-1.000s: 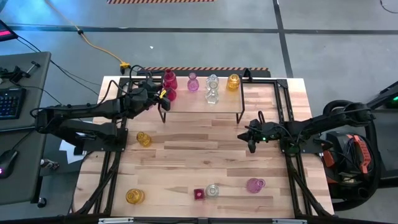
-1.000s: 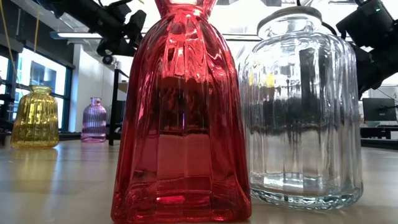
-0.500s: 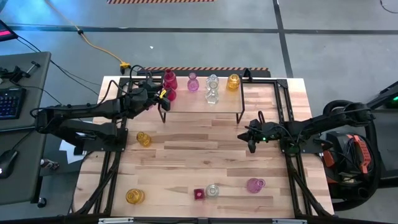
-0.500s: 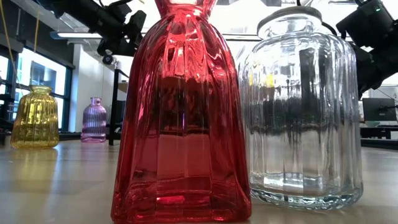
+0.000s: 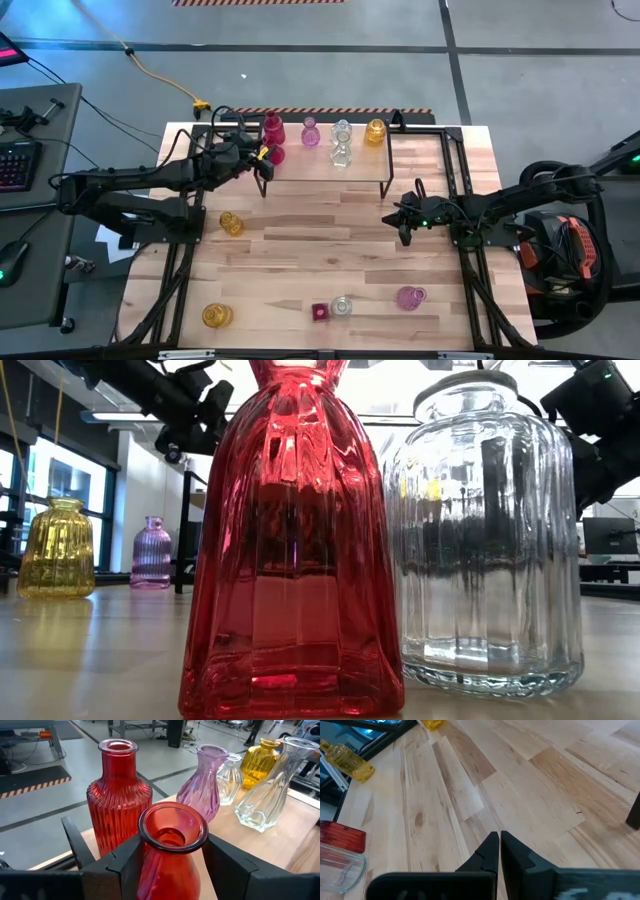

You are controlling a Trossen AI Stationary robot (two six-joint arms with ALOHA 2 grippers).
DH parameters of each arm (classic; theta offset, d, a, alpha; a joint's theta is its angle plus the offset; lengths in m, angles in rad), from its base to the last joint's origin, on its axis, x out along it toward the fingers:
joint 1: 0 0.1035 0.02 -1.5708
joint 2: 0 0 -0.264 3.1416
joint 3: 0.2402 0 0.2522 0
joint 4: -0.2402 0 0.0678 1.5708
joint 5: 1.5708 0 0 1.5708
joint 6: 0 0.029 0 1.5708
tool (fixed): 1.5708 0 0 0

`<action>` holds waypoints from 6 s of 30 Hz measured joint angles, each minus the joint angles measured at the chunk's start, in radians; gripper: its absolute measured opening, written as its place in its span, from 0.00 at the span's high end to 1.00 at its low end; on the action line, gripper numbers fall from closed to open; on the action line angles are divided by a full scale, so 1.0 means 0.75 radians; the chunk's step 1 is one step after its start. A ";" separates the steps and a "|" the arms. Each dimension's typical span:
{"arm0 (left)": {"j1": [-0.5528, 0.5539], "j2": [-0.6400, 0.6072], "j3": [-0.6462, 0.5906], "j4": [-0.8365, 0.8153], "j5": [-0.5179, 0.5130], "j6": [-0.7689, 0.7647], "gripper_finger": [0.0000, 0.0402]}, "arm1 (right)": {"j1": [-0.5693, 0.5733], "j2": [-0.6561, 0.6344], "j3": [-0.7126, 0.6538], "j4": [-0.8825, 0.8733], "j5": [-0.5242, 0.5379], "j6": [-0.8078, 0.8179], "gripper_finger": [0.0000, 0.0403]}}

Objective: Sort vases onto shelf
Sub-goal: Put the right red vase on the shelf aligned with the other red vase, then put the left pink vase on the shelf aligned with the other pink vase

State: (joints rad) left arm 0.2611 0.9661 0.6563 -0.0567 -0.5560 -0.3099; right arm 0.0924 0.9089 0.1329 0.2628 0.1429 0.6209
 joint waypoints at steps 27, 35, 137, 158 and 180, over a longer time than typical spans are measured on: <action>0.051 0.004 0.000 -0.001 0.068 0.007 0.47 | 0.000 0.000 0.000 0.000 0.003 0.000 1.00; 0.054 0.004 0.000 -0.007 0.078 0.009 0.38 | 0.000 0.000 0.000 0.000 0.000 0.000 1.00; 0.755 0.480 0.757 -1.644 0.606 0.584 0.38 | 0.000 0.000 0.000 0.000 0.001 0.000 1.00; 0.798 0.432 0.535 -1.432 0.701 0.555 0.38 | 0.000 0.000 0.000 0.000 0.001 0.000 1.00; 0.831 0.540 0.535 -1.391 0.691 0.621 0.38 | 0.000 0.001 0.000 0.000 0.001 0.000 1.00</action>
State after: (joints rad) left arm 0.8846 1.3708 1.0576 -1.1002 -0.0381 0.1557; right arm 0.0921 0.9092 0.1329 0.2626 0.1432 0.6209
